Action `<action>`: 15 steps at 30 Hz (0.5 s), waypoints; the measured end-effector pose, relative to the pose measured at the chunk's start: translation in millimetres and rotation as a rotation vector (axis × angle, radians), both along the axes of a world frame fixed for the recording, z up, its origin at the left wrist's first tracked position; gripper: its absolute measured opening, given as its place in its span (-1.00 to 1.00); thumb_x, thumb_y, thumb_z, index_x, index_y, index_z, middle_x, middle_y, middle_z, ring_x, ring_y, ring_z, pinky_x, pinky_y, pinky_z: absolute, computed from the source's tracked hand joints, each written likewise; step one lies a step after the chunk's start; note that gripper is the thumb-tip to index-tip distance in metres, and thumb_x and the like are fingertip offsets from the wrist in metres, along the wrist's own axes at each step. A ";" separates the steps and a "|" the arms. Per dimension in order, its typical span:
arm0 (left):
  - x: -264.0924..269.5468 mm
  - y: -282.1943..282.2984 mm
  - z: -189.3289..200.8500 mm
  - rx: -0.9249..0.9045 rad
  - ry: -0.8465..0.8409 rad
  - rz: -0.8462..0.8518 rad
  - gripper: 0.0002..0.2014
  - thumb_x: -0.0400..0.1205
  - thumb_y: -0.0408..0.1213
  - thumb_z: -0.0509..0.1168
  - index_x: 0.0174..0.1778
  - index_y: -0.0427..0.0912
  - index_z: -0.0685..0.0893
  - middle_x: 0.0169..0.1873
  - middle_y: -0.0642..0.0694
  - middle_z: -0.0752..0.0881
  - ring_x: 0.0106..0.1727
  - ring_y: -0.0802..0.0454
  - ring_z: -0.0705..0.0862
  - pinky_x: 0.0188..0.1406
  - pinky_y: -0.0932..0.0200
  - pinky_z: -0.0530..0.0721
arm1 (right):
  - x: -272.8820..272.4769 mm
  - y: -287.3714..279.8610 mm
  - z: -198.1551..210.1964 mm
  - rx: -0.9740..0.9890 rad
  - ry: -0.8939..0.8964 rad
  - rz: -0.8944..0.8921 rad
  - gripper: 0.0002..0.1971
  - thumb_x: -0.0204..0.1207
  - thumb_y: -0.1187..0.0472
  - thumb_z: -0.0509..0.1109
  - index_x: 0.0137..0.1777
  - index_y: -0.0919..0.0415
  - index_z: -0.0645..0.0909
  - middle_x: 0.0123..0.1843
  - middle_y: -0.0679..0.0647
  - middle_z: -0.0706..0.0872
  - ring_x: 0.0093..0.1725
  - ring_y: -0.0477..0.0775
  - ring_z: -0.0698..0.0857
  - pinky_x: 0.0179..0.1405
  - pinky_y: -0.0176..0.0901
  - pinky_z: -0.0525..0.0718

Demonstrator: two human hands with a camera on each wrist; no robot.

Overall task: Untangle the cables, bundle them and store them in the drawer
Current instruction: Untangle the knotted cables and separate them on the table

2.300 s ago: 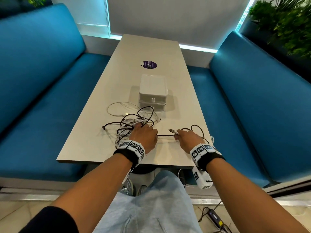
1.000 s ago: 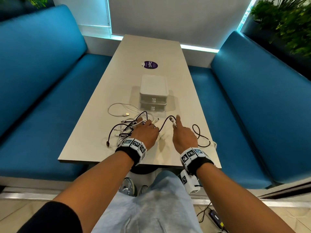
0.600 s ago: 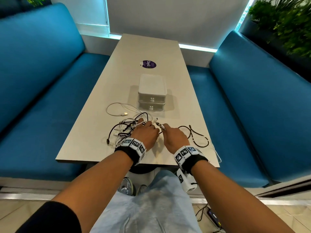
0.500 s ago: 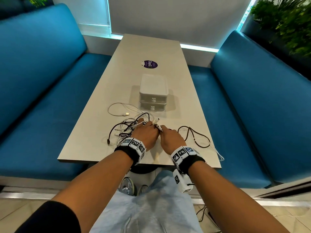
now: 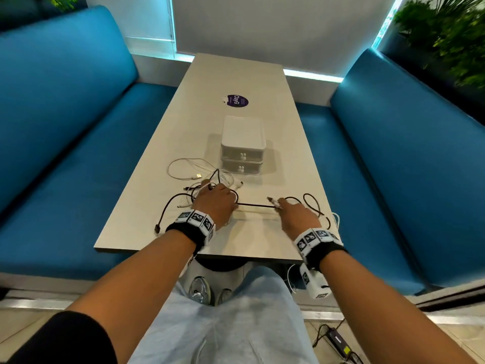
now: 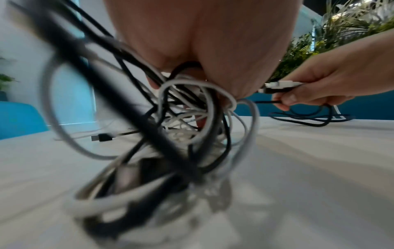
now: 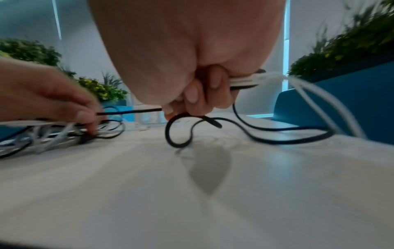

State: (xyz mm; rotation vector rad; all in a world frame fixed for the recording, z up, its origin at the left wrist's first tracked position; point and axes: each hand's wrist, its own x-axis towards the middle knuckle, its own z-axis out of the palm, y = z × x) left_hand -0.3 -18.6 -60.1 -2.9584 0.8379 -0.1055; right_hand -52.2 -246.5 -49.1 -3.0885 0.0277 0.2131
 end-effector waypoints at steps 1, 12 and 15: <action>0.9 4.6 0.0 0.010 -0.002 0.007 -0.78 0.72 -0.10 0.14 0.17 0.00 0.64 0.19 0.04 0.65 0.38 -0.02 0.48 0.38 -0.17 0.30 | -1.1 -10.5 3.9 -0.012 0.017 -0.044 -0.67 0.72 0.15 0.03 0.45 0.01 0.37 0.04 0.22 0.70 -0.04 0.29 0.74 -0.23 -0.03 0.58; -8.5 -10.5 -2.2 0.079 -0.074 -0.037 -0.71 0.76 -0.06 0.05 0.16 0.00 0.67 0.14 0.01 0.72 0.31 -0.07 0.56 0.36 -0.23 0.33 | 3.8 -1.0 11.1 0.048 -0.004 -0.219 -0.76 0.67 0.20 0.03 0.21 0.20 0.46 0.02 0.21 0.70 -0.04 0.30 0.72 -0.21 0.01 0.60; -10.7 -12.2 -1.2 0.083 -0.090 -0.041 -0.72 0.76 -0.08 0.06 0.13 0.00 0.67 0.13 0.00 0.73 0.30 -0.08 0.56 0.34 -0.22 0.33 | 5.1 14.9 8.1 0.106 -0.069 -0.163 -0.74 0.70 0.18 0.01 0.30 0.16 0.40 -0.02 0.24 0.68 -0.08 0.34 0.71 -0.26 0.01 0.54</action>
